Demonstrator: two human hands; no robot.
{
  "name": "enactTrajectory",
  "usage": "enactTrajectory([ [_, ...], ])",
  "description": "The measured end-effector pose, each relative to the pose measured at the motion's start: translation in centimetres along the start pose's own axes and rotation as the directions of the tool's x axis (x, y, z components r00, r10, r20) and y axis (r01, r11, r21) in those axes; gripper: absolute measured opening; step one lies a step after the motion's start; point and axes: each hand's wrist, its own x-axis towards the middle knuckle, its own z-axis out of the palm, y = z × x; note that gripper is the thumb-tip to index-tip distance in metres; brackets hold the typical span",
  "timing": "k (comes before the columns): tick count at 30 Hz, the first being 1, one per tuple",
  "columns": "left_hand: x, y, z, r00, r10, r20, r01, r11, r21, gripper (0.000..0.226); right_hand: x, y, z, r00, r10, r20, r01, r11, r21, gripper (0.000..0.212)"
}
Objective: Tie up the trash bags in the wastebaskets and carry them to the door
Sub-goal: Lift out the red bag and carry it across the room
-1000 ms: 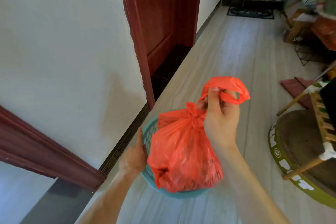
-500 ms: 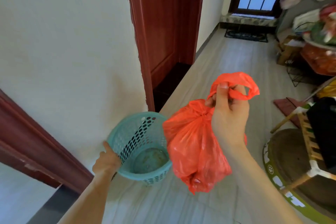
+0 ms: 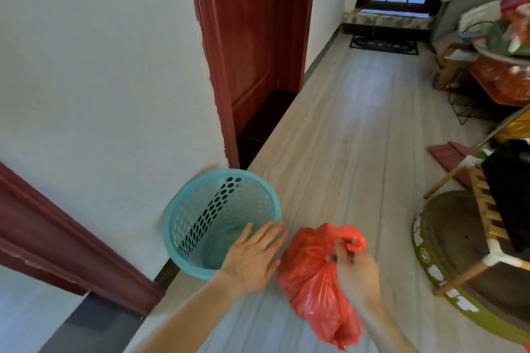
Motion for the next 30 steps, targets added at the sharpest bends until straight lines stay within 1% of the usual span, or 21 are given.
enactTrajectory([
  [2, 0.0, -0.4, 1.3, 0.999, 0.020, 0.027, -0.021, 1.000, 0.022, 0.058, -0.1, 2.4, 0.6, 0.997, 0.052, 0.060, -0.049, 0.998, -0.046, 0.032],
  [3, -0.1, -0.8, 1.8, 1.000, 0.021, 0.016, -0.022, 1.000, 0.021, 0.058, -0.2, 3.2, 0.7, 0.996, 0.057, 0.073, -0.053, 0.997, -0.052, 0.031],
  [6, -0.2, -1.7, 2.2, 1.000, 0.009, -0.028, -0.009, 1.000, 0.027, 0.059, -0.1, 3.9, 0.9, 0.996, 0.065, 0.064, -0.063, 0.997, -0.035, 0.028],
  [10, -0.3, -1.5, 2.3, 1.000, -0.008, -0.004, 0.008, 1.000, 0.023, 0.060, -0.2, 4.4, 1.6, 0.999, 0.032, 0.033, -0.031, 0.999, -0.025, 0.027],
  [11, -0.3, -1.6, 2.3, 1.000, -0.012, -0.006, 0.012, 1.000, 0.027, 0.060, -0.2, 4.5, 1.9, 0.998, 0.045, 0.032, -0.044, 0.999, -0.016, 0.026],
  [14, -0.3, -1.9, 2.4, 1.000, -0.013, -0.002, 0.013, 0.998, 0.062, 0.059, -0.1, 4.7, 2.4, 0.992, 0.117, 0.049, -0.118, 0.993, 0.018, 0.037],
  [16, -0.3, -1.7, 2.4, 1.000, -0.015, 0.006, 0.014, 0.998, 0.057, 0.059, -0.5, 4.8, 1.8, 0.989, 0.131, 0.066, -0.132, 0.991, 0.010, 0.035],
  [17, -0.3, -1.5, 2.4, 1.000, -0.016, 0.005, 0.016, 0.999, 0.049, 0.059, -0.8, 4.9, 1.2, 0.988, 0.134, 0.072, -0.133, 0.991, -0.027, 0.033],
  [19, -0.6, -1.2, 2.4, 1.000, -0.017, -0.009, 0.018, 0.999, 0.050, 0.059, -1.5, 4.7, -0.1, 0.992, 0.108, 0.062, -0.100, 0.988, -0.122, 0.029],
  [21, -0.7, -1.1, 2.4, 0.999, 0.010, -0.047, -0.007, 0.999, 0.053, 0.060, -1.8, 4.1, -1.2, 0.999, 0.036, 0.010, -0.033, 0.979, -0.199, 0.026],
  [24, -1.6, -1.3, 2.1, 0.993, 0.047, -0.110, -0.041, 0.998, 0.053, 0.063, -2.5, 3.1, -2.8, 0.994, -0.108, -0.028, 0.099, 0.967, -0.235, 0.021],
  [26, -1.8, -1.7, 2.2, 0.989, 0.066, -0.134, -0.060, 0.997, 0.050, 0.062, -3.1, 2.8, -3.5, 0.988, -0.153, -0.015, 0.146, 0.961, -0.235, 0.021],
  [28, -1.7, -2.1, 2.8, 0.983, 0.100, -0.154, -0.092, 0.994, 0.061, 0.058, -3.4, 2.6, -3.8, 0.994, -0.106, 0.007, 0.106, 0.980, -0.168, 0.022],
  [30, -1.3, -2.6, 3.7, 0.972, 0.159, -0.174, -0.148, 0.986, 0.074, 0.057, -3.5, 2.1, -3.3, 0.997, -0.022, 0.076, 0.029, 0.996, -0.090, 0.022],
])
